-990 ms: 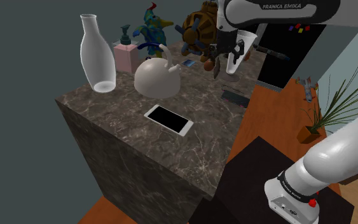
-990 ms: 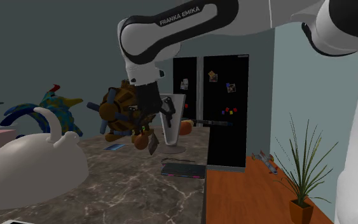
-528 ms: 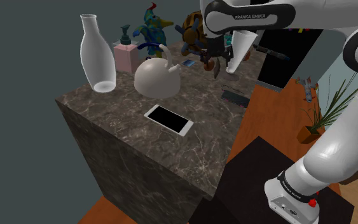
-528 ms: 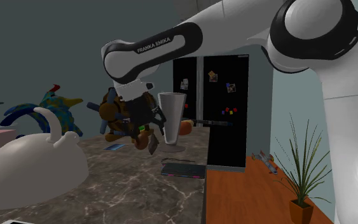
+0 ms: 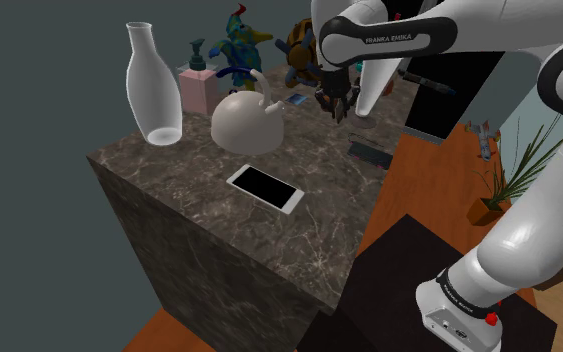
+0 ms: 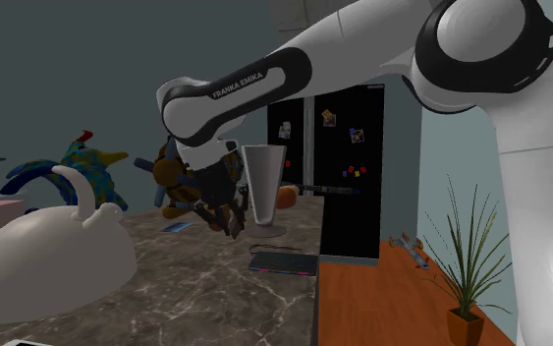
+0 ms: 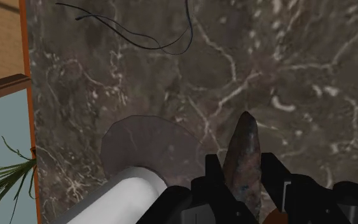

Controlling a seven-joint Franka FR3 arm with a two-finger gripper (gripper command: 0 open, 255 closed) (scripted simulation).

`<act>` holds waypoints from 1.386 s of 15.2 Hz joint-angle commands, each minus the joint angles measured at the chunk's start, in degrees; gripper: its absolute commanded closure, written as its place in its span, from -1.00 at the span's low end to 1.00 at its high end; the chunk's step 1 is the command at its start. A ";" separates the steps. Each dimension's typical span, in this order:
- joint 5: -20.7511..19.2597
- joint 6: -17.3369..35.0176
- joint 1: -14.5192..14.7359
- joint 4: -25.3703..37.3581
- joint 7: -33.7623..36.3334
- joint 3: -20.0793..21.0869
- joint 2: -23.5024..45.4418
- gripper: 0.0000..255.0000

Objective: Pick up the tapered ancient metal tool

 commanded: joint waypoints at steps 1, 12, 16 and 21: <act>-0.01 0.11 -0.03 -0.11 0.01 -0.02 0.00 1.00; 0.12 -2.81 0.17 2.77 -0.79 0.10 -0.15 1.00; 0.13 -5.72 0.35 5.83 -1.65 0.18 -0.12 1.00; -0.03 -9.49 0.65 10.09 -2.71 0.28 0.25 1.00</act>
